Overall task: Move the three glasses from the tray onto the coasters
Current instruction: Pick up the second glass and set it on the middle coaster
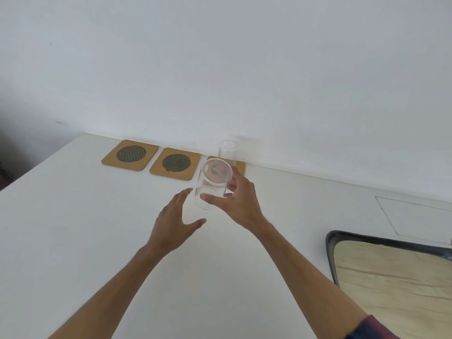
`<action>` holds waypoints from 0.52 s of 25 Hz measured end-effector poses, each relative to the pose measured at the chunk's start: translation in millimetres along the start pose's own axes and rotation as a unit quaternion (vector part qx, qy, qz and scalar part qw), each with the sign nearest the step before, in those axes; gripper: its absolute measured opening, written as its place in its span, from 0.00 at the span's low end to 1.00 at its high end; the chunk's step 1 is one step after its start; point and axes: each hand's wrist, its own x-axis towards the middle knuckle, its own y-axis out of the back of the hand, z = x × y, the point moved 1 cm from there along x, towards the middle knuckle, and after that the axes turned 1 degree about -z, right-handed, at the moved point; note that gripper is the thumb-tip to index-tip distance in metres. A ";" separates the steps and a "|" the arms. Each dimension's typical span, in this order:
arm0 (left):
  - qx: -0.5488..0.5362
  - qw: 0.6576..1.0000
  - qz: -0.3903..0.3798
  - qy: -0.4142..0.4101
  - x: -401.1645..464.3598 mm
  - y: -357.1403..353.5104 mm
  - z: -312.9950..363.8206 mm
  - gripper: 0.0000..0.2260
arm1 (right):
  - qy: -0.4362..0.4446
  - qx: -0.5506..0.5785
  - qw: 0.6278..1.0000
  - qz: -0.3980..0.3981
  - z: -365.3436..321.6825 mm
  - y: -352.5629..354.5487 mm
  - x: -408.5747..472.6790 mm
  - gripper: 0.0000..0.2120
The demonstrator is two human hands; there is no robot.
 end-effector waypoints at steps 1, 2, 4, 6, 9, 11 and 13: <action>0.053 0.999 -0.005 0.007 -0.5 0.6 -16.3 0.37 | -0.005 0.011 1.000 -0.006 2.9 -5.2 9.7 0.34; 0.096 0.995 -0.012 0.013 -0.1 1.4 -32.7 0.37 | -0.011 0.020 1.000 -0.011 5.6 -10.7 19.7 0.34; 0.155 0.987 -0.029 0.026 3.9 3.0 -61.1 0.40 | -0.021 0.032 0.999 -0.019 10.9 -21.8 39.9 0.33; 0.203 0.978 -0.046 0.027 9.0 5.3 -78.8 0.40 | -0.028 0.031 0.999 -0.022 16.0 -30.7 56.4 0.32; 0.258 0.962 -0.088 0.018 15.0 7.2 -96.0 0.37 | -0.029 0.016 0.999 -0.021 27.6 -48.9 79.6 0.31; 0.266 0.958 -0.108 0.027 16.9 6.1 -101.2 0.36 | -0.037 0.011 0.999 -0.020 34.2 -59.3 93.8 0.31; 0.270 0.957 -0.105 0.026 17.8 4.8 -103.3 0.36 | -0.052 0.015 0.998 -0.029 39.6 -68.1 111.0 0.32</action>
